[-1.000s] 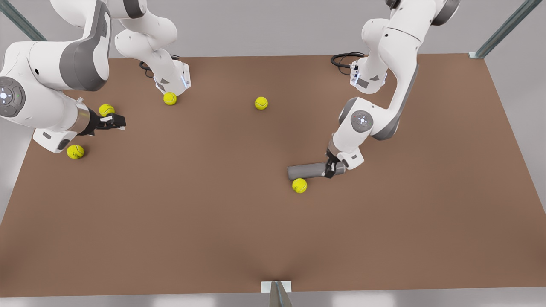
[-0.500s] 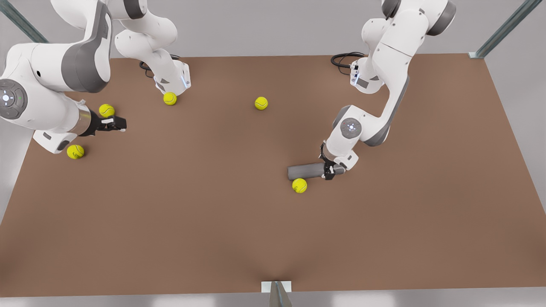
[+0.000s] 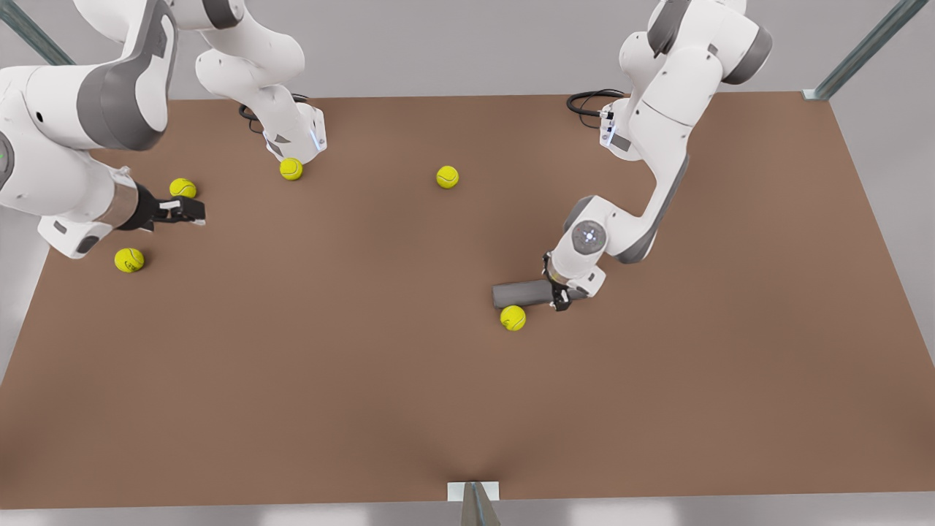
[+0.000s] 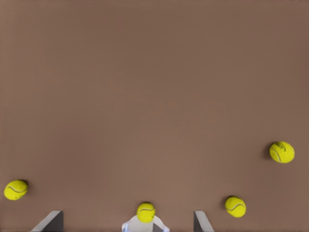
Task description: Put the tennis tube upright
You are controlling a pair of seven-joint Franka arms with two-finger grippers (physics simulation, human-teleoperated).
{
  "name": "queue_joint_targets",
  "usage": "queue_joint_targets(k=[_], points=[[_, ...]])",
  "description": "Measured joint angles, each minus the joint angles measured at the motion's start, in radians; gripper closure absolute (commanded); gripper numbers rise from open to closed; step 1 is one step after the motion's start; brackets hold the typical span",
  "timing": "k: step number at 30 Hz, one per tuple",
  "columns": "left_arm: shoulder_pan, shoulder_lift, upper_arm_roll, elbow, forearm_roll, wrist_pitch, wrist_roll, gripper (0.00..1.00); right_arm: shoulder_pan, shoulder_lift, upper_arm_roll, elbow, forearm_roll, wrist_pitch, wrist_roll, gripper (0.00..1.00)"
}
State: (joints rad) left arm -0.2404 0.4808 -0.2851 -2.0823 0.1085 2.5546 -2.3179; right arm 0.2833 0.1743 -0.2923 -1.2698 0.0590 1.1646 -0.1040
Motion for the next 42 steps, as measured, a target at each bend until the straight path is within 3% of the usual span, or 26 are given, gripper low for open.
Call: queue_joint_targets(k=[3,8,13,24,31,36,38,42], points=[[0.0,0.025,0.0,0.0,0.022,0.011,-0.017,0.0,-0.048,-0.036,0.048,-0.058,-0.007,0.032,0.003,0.0],[-0.002,0.043,0.0,0.0,0.037,0.021,-0.041,0.0,-0.053,-0.008,0.057,-0.056,-0.018,0.064,0.007,0.0],[-0.002,0.061,0.0,0.0,0.04,0.031,-0.058,0.15,-0.053,0.007,0.054,-0.05,-0.021,0.078,0.01,0.0],[0.0,0.063,0.0,0.0,0.04,0.038,-0.081,0.25,-0.041,0.02,0.055,-0.05,-0.023,0.093,0.014,0.0],[-0.037,0.01,-0.011,-0.014,0.036,-0.029,-0.085,0.25,-0.04,0.02,0.056,-0.051,-0.023,0.094,0.016,0.0],[-0.052,-0.113,-0.051,-0.008,0.025,-0.169,-0.097,0.25,-0.04,0.021,0.057,-0.051,-0.023,0.095,0.016,0.0],[-0.053,-0.164,-0.054,0.062,0.021,-0.267,-0.094,0.25,-0.039,0.021,0.057,-0.051,-0.023,0.095,0.017,0.0],[-0.049,-0.176,0.031,0.369,0.035,-0.553,-0.048,0.27,-0.039,0.021,0.056,-0.05,-0.023,0.095,0.017,0.0]])
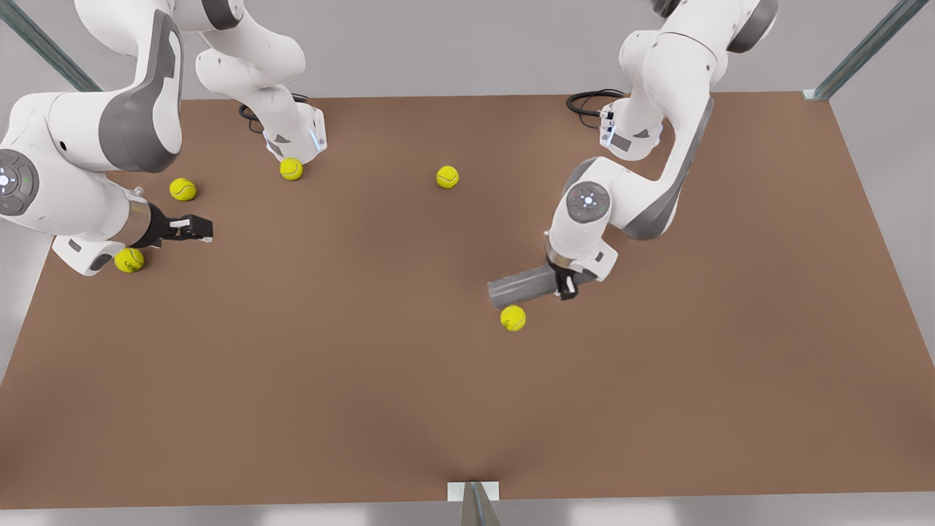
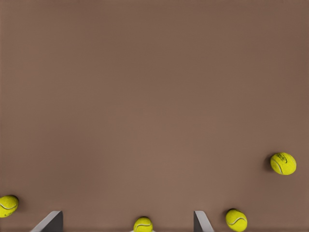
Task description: Put the tennis tube upright
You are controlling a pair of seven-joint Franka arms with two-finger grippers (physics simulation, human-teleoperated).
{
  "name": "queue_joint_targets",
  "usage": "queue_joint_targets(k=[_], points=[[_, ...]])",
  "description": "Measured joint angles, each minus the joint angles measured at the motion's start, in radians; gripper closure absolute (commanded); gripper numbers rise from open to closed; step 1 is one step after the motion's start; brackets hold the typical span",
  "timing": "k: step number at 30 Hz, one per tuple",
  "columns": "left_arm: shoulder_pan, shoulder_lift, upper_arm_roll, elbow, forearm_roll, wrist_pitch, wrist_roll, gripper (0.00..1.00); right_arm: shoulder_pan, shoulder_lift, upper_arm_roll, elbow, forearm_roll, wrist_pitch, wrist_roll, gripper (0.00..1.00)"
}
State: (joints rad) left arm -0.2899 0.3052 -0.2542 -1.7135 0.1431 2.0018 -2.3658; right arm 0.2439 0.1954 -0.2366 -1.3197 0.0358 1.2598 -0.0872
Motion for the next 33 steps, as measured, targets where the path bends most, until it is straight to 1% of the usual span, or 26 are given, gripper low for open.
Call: queue_joint_targets(k=[3,7,10,12,15,18,20,26,33], points=[[0.004,0.021,0.048,0.071,0.142,-0.19,0.057,0.27,0.0,0.0,0.0,0.0,-0.005,0.0,0.0,0.0],[0.002,0.036,0.069,0.087,0.481,-0.382,0.139,0.27,0.0,0.003,0.001,-0.001,-0.012,0.0,0.0,0.0],[0.0,0.076,0.091,0.124,0.695,-0.47,0.188,0.27,0.0,0.004,0.001,-0.002,-0.013,0.0,0.0,0.0],[0.002,0.102,0.104,0.14,0.793,-0.509,0.213,0.27,0.0,0.004,0.001,-0.001,-0.014,0.0,0.0,0.0],[-0.026,0.19,0.108,0.145,0.919,-0.577,0.23,0.27,-0.001,0.005,0.001,-0.004,-0.014,0.0,0.0,0.0],[-0.076,0.288,0.108,0.146,0.989,-0.649,0.229,0.27,-0.002,0.004,0.001,-0.006,-0.015,0.0,0.0,0.0],[-0.095,0.319,0.108,0.147,1.028,-0.696,0.223,0.27,-0.002,0.004,0.001,-0.006,-0.015,0.0,-0.001,0.0],[-0.101,0.324,0.103,0.134,1.051,-0.76,0.164,0.27,0.0,0.005,0.001,-0.008,-0.015,0.0,-0.001,0.0],[-0.1,0.33,0.1,0.094,1.031,-0.76,0.063,0.27,0.003,0.014,0.001,-0.006,-0.015,0.0,-0.002,0.0]])
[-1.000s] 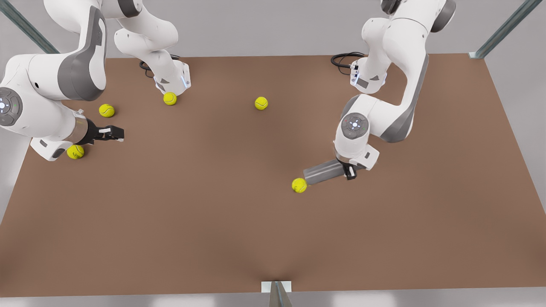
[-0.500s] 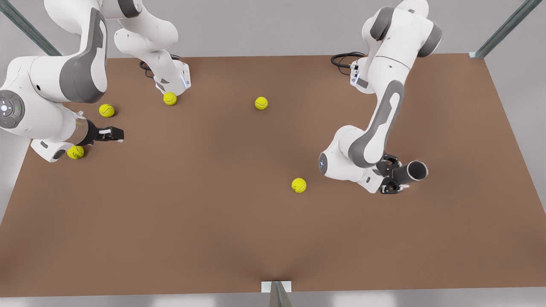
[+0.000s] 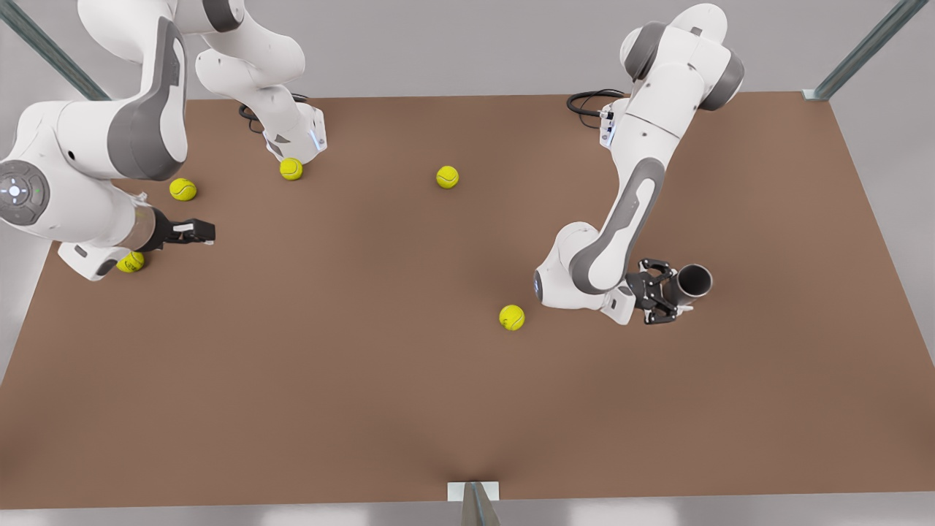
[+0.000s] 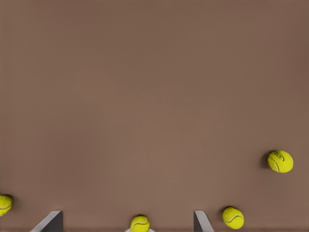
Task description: Put the tennis tube upright
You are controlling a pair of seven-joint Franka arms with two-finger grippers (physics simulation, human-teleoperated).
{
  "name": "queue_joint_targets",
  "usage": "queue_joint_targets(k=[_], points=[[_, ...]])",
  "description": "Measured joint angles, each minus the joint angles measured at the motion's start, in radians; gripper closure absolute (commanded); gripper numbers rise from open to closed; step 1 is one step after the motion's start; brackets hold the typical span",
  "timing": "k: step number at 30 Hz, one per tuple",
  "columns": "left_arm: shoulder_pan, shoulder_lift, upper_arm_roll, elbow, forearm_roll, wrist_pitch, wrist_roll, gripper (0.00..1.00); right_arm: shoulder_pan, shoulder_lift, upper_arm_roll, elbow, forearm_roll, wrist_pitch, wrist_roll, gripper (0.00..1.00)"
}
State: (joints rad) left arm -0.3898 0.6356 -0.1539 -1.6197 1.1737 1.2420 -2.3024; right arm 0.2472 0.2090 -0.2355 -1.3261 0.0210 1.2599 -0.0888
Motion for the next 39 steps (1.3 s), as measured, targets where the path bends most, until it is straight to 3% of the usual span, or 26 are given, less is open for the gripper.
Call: queue_joint_targets(k=[21,39], points=[[-0.011,0.111,-0.003,0.004,-0.019,0.019,-0.202,0.26,-0.001,0.006,0.0,-0.001,0.0,0.0,0.0,0.0],[-0.038,0.146,-0.022,0.009,-0.054,-0.003,-0.112,0.24,0.0,0.021,0.001,0.005,0.0,0.002,0.001,0.0]])
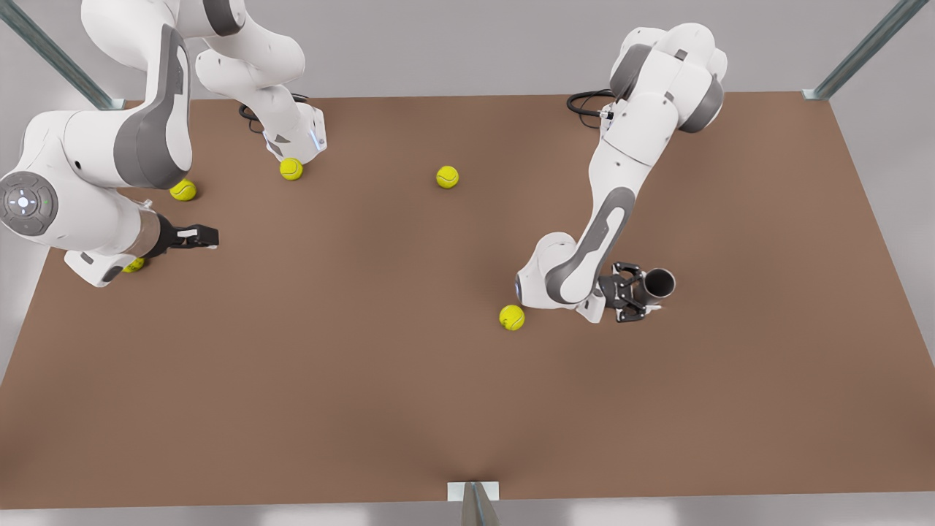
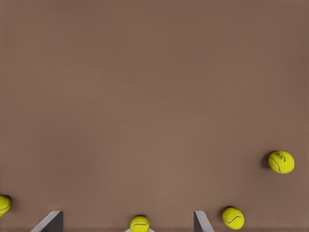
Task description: Put the tennis tube upright
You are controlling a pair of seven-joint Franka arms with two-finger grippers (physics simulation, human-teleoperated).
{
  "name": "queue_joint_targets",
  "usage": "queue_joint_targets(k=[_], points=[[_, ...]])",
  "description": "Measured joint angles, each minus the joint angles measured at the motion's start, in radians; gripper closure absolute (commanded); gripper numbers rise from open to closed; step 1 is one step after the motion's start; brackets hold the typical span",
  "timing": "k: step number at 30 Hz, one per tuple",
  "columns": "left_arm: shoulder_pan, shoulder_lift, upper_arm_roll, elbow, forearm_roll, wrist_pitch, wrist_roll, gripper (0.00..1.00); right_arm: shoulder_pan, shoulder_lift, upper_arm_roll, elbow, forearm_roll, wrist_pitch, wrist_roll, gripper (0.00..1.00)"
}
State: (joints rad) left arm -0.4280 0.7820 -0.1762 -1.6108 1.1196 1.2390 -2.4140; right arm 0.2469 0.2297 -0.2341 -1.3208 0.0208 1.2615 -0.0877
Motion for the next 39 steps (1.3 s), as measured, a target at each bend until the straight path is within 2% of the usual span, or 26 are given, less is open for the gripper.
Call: queue_joint_targets(k=[1,2,30,35,39], points=[[0.0,0.002,0.0,0.0,-0.002,0.0,0.005,0.18,0.0,0.0,0.0,0.0,0.0,0.0,0.0,0.0],[-0.002,0.002,0.0,0.0,-0.003,0.0,0.011,0.0,-0.001,0.0,0.0,0.0,-0.001,0.0,0.0,0.0],[-0.056,-0.021,0.0,-0.03,-0.071,-0.049,0.082,0.0,0.0,0.0,-0.002,-0.003,-0.003,-0.002,-0.002,0.0],[-0.11,0.02,0.0,0.064,-0.125,-0.07,0.088,0.0,0.0,-0.001,-0.001,-0.002,-0.003,-0.003,-0.002,0.0],[-0.157,0.101,-0.005,0.253,-0.184,-0.109,0.102,0.0,0.0,0.0,-0.001,-0.002,-0.003,-0.003,-0.003,0.0]])
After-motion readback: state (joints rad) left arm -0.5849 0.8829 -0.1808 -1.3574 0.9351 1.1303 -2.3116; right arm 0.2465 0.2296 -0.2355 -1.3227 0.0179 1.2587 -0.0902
